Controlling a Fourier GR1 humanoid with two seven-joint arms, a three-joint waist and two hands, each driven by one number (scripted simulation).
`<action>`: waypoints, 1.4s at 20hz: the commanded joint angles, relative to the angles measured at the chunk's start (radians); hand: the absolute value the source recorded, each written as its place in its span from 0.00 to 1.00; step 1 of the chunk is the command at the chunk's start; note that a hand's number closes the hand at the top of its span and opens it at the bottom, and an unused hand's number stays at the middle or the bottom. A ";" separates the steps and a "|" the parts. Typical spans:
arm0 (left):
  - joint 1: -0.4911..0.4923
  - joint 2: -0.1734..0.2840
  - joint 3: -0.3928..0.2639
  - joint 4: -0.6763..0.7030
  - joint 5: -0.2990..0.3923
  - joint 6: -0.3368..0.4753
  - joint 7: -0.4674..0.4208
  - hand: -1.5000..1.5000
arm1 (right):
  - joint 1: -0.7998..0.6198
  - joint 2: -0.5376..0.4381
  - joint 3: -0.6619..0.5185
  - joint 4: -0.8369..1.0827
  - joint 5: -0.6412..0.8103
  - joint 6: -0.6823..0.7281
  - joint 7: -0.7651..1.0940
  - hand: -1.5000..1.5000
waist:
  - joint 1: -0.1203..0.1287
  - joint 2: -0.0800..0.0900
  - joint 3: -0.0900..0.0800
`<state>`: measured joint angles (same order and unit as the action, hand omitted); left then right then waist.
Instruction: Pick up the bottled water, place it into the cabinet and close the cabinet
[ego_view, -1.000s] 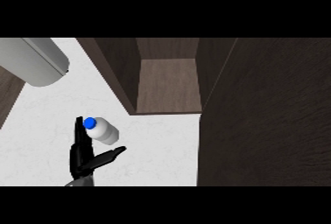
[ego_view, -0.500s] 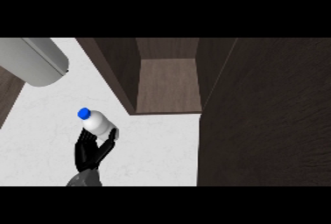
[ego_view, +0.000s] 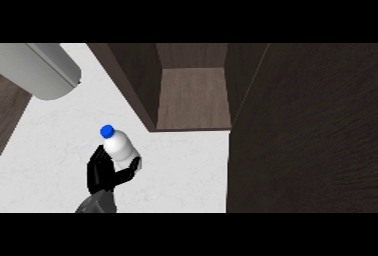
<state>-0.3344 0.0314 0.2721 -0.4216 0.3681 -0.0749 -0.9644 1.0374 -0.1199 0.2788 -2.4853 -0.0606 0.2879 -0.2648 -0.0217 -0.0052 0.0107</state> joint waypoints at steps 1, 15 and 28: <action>0.015 -0.004 -0.054 0.030 -0.043 -0.107 -0.029 1.00 | -0.023 -0.022 -0.053 -0.110 -0.081 -0.012 0.086 0.00 | 0.010 0.009 -0.012; 0.054 -0.030 -0.288 -0.196 -0.005 -0.128 0.140 1.00 | 0.043 -0.039 -0.033 -0.129 -0.081 0.011 0.061 0.00 | 0.010 -0.001 -0.010; -0.045 -0.023 -0.525 -0.589 0.035 0.287 0.451 1.00 | -0.044 0.001 -0.054 -0.022 -0.080 -0.011 0.043 0.00 | 0.017 0.001 -0.010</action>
<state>-0.3195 0.0024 -0.2361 -0.9402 0.4522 0.1108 -0.5920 1.0053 -0.1168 0.2519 -2.4779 -0.0649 0.2780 -0.2480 -0.0062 -0.0054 0.0008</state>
